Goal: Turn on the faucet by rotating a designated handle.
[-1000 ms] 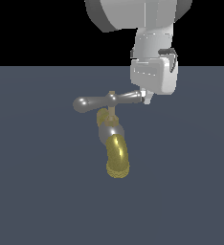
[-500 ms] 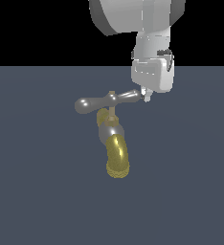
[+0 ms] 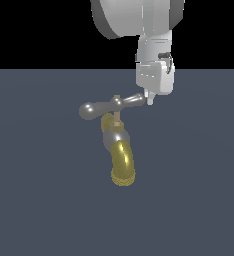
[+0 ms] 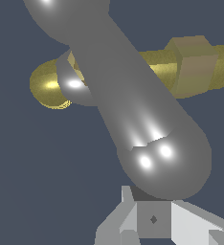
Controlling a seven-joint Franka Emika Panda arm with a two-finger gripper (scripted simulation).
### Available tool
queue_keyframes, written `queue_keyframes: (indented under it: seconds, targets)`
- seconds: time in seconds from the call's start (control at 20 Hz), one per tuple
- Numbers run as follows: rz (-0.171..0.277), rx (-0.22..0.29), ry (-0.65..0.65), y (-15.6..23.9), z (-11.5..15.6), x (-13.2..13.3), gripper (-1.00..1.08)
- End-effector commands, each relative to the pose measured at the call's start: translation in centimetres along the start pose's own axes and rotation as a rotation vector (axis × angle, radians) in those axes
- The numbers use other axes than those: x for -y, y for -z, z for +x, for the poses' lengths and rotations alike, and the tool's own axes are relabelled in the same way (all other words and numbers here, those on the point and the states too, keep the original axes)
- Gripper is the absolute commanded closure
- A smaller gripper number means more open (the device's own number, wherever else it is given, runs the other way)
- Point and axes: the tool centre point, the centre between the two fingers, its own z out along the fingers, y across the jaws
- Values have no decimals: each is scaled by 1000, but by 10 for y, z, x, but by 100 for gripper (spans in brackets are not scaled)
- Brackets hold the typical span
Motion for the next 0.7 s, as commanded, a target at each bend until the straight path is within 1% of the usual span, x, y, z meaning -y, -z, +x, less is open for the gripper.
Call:
queue_keyframes:
  seconds: [0.0,0.5,0.55,0.6,0.65]
  targets:
    - [-7,-7,39,2,30,-18,108]
    - [-12,-7,46,4,59,-54,108]
    - [-12,-7,46,4,59,-54,108]
    - [-3,7,-2,1,25,-41,108]
    - [-3,6,1,1,33,-42,108]
